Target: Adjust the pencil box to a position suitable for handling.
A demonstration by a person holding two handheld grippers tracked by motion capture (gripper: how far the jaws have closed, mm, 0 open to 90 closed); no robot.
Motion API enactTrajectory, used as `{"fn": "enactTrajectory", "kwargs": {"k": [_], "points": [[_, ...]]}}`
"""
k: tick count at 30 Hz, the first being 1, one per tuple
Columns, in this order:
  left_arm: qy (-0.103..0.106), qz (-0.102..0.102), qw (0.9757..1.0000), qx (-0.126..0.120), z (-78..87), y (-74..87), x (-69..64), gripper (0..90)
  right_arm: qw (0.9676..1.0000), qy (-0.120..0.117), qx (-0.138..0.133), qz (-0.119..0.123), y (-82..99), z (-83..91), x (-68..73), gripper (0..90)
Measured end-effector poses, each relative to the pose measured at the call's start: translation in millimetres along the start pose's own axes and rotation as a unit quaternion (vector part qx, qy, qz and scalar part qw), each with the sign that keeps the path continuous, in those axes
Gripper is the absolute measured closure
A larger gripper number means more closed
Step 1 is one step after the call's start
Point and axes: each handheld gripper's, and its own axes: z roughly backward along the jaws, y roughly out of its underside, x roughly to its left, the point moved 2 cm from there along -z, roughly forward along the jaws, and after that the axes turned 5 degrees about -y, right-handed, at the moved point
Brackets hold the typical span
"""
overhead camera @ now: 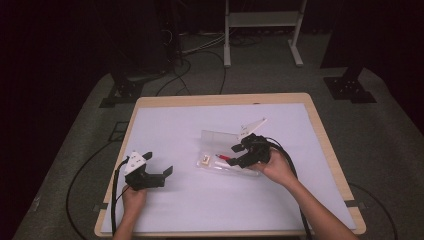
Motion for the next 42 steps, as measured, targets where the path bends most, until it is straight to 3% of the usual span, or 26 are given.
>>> {"fn": "enactTrajectory", "kwargs": {"k": [42], "points": [[0.000, 0.001, 1.0000, -0.001, 0.1, 0.1, 0.3, 0.0, 0.9990, 0.029, -0.007, -0.033, 58.9, 47.5, -6.1, 37.7]]}}
